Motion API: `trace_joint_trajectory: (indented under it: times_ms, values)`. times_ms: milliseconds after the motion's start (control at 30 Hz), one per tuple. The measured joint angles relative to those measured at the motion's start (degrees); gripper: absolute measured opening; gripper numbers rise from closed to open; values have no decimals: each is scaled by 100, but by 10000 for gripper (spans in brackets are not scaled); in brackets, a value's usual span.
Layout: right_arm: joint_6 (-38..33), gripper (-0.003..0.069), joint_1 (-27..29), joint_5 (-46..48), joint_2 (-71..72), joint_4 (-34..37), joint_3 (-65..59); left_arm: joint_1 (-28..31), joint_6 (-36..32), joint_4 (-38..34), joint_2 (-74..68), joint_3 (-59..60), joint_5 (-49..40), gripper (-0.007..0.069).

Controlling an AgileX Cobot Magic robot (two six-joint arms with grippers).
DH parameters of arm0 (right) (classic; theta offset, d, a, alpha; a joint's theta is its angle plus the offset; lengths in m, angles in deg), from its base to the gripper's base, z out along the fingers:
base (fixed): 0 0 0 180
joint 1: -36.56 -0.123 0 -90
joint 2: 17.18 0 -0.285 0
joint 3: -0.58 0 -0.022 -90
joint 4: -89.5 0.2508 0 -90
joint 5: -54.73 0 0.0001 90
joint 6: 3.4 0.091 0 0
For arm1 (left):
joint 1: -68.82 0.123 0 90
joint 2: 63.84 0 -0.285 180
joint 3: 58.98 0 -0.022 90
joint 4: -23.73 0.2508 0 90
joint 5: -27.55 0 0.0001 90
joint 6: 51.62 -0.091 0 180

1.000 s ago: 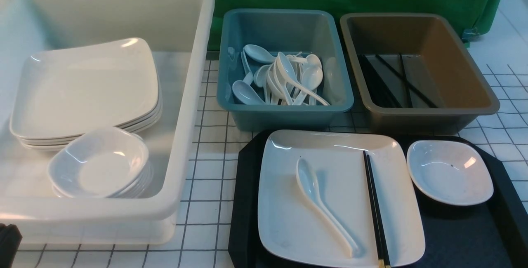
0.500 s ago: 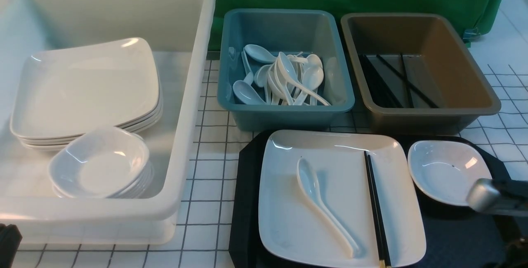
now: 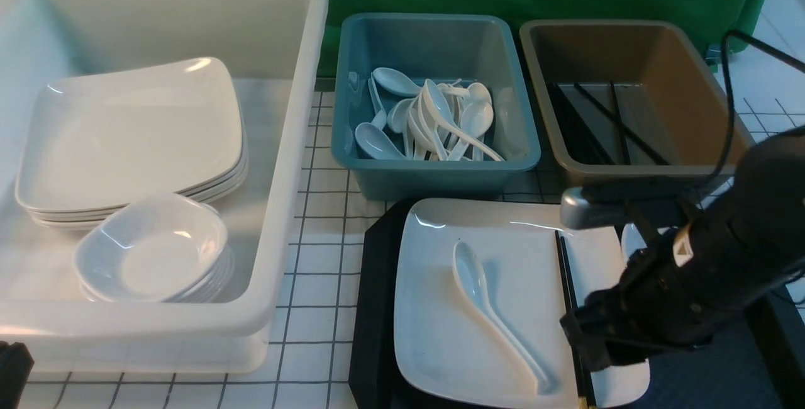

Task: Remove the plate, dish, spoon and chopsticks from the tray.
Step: Use the right arm to grab a pair of chopsticks from the plate, then use the right arm to put the chopsticks into the small storage box on the right

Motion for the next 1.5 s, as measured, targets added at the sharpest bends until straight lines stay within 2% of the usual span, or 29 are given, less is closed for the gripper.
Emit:
trace_joint_trajectory:
  times_ms: [200,533,600,667,700,733,967,1133,1267,1400,1500]
  values:
    - [198,426,0,-372,-874,-40,191,0,0,0,0,0,0,20]
    - [217,419,0,-437,-1529,-44,204,0,-5,0,0,0,0,20]
    - [212,366,0,-466,-1549,-44,207,0,-5,0,0,0,0,20]
    - [157,272,0,-427,-1554,-44,207,0,-5,0,0,0,0,20]
    - [156,261,0,-427,-1554,-44,207,0,-5,0,0,0,0,20]
    - [99,172,0,-369,-1554,-44,207,0,-5,0,0,0,0,20]
    - [-50,172,0,169,-1301,-44,207,0,-5,0,0,0,0,20]
    - [-363,172,0,680,-359,-61,207,0,0,0,0,0,0,20]
    - [-505,172,52,708,287,-378,407,0,0,0,0,0,0,20]
    - [-511,172,536,535,357,-536,965,0,0,0,0,0,0,20]
    - [-517,172,1093,-22,132,-585,1526,0,0,0,0,0,0,20]
